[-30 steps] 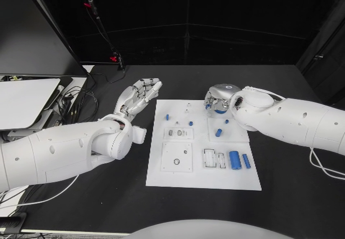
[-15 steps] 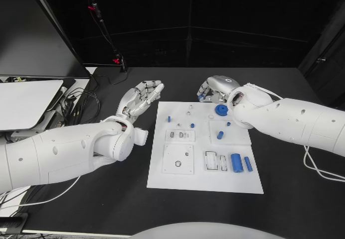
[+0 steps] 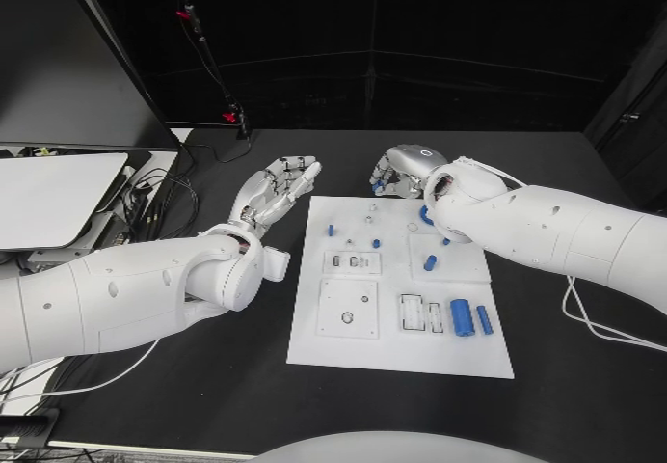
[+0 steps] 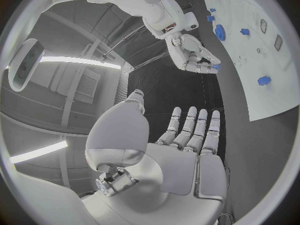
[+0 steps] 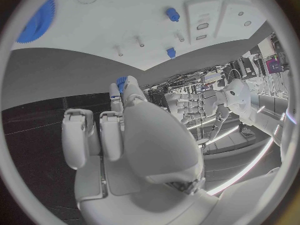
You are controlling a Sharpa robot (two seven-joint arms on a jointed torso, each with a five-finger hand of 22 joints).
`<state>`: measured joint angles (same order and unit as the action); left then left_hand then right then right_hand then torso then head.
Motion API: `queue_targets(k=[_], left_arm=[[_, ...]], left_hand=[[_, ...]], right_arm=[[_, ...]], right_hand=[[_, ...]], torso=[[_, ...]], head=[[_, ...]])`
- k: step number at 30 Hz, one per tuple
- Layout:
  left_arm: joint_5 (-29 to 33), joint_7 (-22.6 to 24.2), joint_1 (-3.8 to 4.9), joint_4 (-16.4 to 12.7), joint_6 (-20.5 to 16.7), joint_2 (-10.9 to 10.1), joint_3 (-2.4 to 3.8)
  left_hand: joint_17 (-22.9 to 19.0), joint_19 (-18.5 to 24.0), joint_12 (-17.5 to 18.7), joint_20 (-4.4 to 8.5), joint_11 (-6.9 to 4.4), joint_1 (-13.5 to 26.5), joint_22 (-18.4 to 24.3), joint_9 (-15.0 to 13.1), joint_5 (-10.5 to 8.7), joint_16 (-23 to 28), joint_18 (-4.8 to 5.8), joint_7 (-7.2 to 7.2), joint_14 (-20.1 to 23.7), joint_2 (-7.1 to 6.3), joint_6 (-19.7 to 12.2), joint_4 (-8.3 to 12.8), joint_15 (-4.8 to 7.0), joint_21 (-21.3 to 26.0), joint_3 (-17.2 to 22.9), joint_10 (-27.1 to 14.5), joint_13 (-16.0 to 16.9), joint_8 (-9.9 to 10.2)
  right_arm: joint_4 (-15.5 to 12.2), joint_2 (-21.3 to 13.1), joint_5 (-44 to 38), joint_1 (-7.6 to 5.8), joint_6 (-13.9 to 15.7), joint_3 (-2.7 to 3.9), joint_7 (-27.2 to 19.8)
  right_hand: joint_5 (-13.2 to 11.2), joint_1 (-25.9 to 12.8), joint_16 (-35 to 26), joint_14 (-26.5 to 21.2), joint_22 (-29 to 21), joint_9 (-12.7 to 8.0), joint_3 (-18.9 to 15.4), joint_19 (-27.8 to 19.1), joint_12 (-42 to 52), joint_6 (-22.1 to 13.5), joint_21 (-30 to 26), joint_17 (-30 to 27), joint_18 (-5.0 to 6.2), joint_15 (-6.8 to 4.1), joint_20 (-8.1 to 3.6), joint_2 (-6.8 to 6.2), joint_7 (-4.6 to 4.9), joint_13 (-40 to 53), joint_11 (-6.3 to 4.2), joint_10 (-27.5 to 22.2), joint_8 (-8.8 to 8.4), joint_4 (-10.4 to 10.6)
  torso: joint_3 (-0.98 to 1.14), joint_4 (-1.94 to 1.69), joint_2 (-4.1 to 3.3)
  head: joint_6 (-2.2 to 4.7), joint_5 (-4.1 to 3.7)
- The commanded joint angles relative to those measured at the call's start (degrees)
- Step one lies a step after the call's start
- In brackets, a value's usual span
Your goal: Assemble the parts on the task board
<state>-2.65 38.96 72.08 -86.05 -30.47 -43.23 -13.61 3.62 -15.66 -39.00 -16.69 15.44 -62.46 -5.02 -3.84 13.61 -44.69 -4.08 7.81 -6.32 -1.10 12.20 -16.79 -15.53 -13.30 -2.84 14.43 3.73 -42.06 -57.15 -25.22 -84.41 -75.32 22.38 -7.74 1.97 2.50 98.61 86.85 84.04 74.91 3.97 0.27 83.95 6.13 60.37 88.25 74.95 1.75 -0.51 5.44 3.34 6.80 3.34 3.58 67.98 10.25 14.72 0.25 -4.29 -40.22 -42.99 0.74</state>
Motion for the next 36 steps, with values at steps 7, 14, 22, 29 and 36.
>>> queue_targets(k=[7,14,22,29,36], left_arm=[[-0.36,16.76,0.10,0.10,0.62,0.23,0.06],[-0.36,16.72,0.10,0.11,0.65,0.20,0.06],[-0.36,16.66,0.11,0.01,0.61,0.06,0.06],[-0.36,16.64,0.11,-0.09,0.59,-0.07,0.06],[-0.36,16.60,0.11,-0.06,0.61,-0.10,0.06]], left_hand=[[0.08,0.28,0.01,0.05,0.06,-0.01,0.00,0.08,0.25,0.17,-0.76,9.33,-0.19,0.39,0.47,-0.07,-0.05,-0.15,0.32,0.48,-0.05,0.21],[0.08,0.27,0.00,0.05,0.06,-0.04,-0.01,0.08,0.30,0.17,-0.76,9.33,-0.20,0.46,0.47,-0.07,-0.05,-0.18,0.33,0.49,-0.05,0.22],[0.08,0.27,0.00,0.05,0.06,-0.04,-0.01,0.08,0.30,0.17,-0.76,9.33,-0.20,0.46,0.47,-0.07,-0.05,-0.18,0.33,0.49,-0.05,0.22],[0.08,0.27,0.00,0.05,0.06,-0.04,-0.01,0.08,0.30,0.17,-0.76,9.33,-0.20,0.46,0.47,-0.07,-0.05,-0.18,0.33,0.49,-0.05,0.22],[0.08,0.32,0.00,0.04,0.06,-0.11,0.00,0.08,0.34,0.16,-0.75,9.33,-0.22,0.58,0.49,-0.06,-0.05,-0.17,0.33,0.52,-0.05,0.24]], right_arm=[[1.83,1.69,-2.18,-0.02,-6.58,0.04,2.48],[2.30,2.43,-2.50,0.33,-7.95,0.04,2.85],[3.04,3.11,-3.07,0.83,-8.65,0.04,3.24],[3.74,3.55,-4.03,1.20,-8.08,0.05,3.85],[4.45,3.96,-5.11,1.42,-6.14,0.06,4.05]], right_hand=[[0.26,0.54,0.29,3.74,10.09,-0.04,0.59,3.54,-0.69,0.24,0.01,0.10,-0.68,0.33,0.51,-0.02,0.13,0.09,0.15,0.37,-0.50,0.07],[0.26,0.34,0.27,3.71,9.98,-0.07,0.62,3.49,-0.98,0.18,-0.03,-0.07,-0.66,0.40,0.58,-0.23,0.20,0.09,0.23,0.41,-0.75,0.30],[0.26,0.29,0.27,3.71,9.95,-0.09,0.69,3.47,-1.21,0.11,-0.05,-0.04,-0.65,0.44,0.62,-0.34,0.22,0.09,0.29,0.39,-0.93,0.41],[0.27,0.28,0.27,3.70,9.96,-0.12,0.81,3.47,-1.46,0.01,-0.05,-0.07,-0.65,0.49,0.67,-0.40,0.25,0.09,0.33,0.34,-1.14,0.52],[0.27,0.26,0.28,3.69,9.93,-0.15,0.94,3.45,-1.68,-0.11,-0.06,-0.08,-0.64,0.53,0.71,-0.43,0.28,0.09,0.38,0.33,-1.36,0.63]], torso=[[-0.01,0.10,0.01],[-0.01,0.03,0.07],[-0.03,0.01,0.08],[-0.01,0.03,0.06],[-0.01,0.02,0.00]], head=[[-0.42,0.14],[-0.62,0.11],[-0.80,0.13],[-0.91,0.28],[-0.97,0.29]])
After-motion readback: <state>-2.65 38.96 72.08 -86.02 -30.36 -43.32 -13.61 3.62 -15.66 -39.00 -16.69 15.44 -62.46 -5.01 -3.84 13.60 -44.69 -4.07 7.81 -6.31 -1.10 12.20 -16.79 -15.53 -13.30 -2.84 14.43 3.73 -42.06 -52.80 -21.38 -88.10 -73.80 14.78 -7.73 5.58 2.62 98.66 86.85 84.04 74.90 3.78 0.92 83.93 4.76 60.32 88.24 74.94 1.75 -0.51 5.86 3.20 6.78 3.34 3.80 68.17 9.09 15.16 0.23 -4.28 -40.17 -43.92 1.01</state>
